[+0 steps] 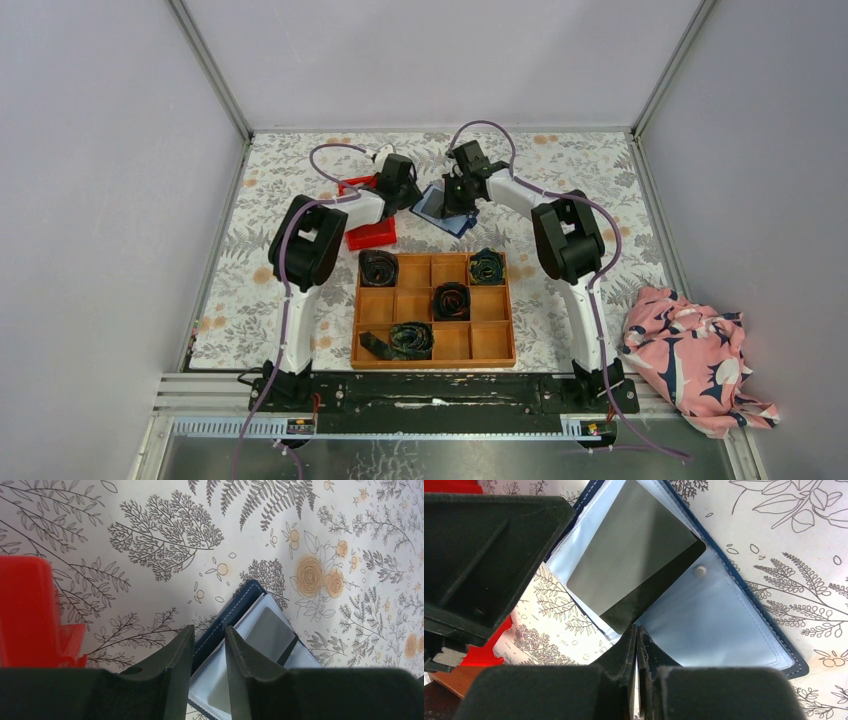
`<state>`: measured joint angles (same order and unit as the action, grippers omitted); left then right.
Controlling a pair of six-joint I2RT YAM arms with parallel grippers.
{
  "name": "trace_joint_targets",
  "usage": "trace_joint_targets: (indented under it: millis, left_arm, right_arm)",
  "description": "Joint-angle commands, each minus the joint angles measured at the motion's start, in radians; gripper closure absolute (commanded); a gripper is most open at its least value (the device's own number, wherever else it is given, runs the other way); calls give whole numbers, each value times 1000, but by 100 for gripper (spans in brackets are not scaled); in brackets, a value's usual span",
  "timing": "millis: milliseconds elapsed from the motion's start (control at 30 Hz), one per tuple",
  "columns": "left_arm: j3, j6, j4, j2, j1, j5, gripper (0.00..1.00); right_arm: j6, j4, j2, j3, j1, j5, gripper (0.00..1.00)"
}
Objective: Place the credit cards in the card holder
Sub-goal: Insert the credit card into the card holder.
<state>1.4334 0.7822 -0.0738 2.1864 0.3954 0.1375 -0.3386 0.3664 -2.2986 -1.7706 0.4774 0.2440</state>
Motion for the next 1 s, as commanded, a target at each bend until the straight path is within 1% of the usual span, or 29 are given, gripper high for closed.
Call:
trace_joint_targets:
  millis: [0, 100, 333, 567, 733, 967]
  left_arm:
    - [-25, -8, -13, -9, -19, 10, 64]
    - [-31, -2, -21, -5, -23, 6, 66]
    - [-43, 6, -27, 4, -29, 1, 79]
    - [-45, 14, -27, 20, -30, -19, 90]
    - [-53, 18, -32, 23, -29, -28, 93]
    - [-69, 21, -34, 17, -29, -29, 94]
  right_arm:
    - [20, 40, -29, -45, 19, -26, 94]
    - [19, 40, -34, -50, 21, -27, 94]
    - [12, 27, -39, -60, 25, -19, 93]
    - [-1, -4, -38, -49, 24, -7, 92]
    - [-12, -37, -29, -37, 25, 4, 92]
    - [-29, -69, -26, -33, 24, 14, 92]
